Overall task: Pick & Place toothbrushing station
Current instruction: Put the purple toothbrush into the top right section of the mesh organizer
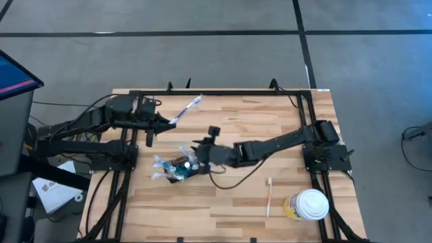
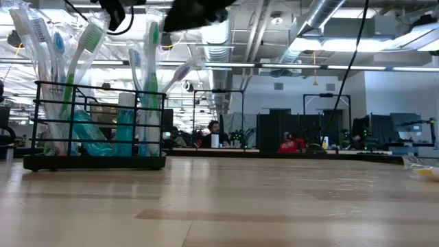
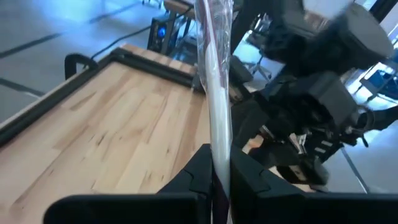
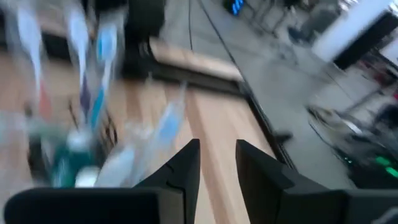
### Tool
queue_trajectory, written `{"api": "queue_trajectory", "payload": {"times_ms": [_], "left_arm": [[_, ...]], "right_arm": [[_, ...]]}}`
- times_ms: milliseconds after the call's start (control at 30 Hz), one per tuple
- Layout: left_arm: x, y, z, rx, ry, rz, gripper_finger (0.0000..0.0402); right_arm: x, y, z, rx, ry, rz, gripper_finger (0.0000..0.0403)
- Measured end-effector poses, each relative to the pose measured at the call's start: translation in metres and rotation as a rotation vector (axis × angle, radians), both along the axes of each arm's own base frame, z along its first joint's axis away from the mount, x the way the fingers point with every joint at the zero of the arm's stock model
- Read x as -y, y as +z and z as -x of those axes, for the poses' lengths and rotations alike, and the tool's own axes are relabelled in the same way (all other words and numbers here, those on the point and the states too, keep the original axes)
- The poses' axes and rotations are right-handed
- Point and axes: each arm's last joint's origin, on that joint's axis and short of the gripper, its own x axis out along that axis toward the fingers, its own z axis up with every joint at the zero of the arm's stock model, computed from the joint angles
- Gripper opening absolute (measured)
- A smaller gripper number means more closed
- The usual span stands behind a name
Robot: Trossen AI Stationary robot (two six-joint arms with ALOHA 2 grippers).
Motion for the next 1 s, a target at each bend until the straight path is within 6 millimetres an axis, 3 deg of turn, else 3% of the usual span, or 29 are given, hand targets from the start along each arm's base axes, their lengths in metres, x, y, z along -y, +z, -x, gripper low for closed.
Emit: {"api": "queue_trajectory", "payload": {"times_ms": [267, 600, 1000], "left_arm": [[0.003, 0.005, 0.013, 0.082, 0.002, -0.033, 0.0014], [0.004, 0.009, 0.017, 0.117, -0.004, -0.064, 0.0014], [0.007, 0.017, 0.028, 0.19, -0.013, -0.11, 0.0014]], "right_arm": [[0.034, 0.029, -0.016, 0.277, 0.348, -0.173, 0.0093], [0.058, 0.05, -0.017, 0.479, 0.385, -0.184, 0.0093], [0.081, 0.099, 0.009, 0.616, 0.418, -0.221, 0.0093]]}}
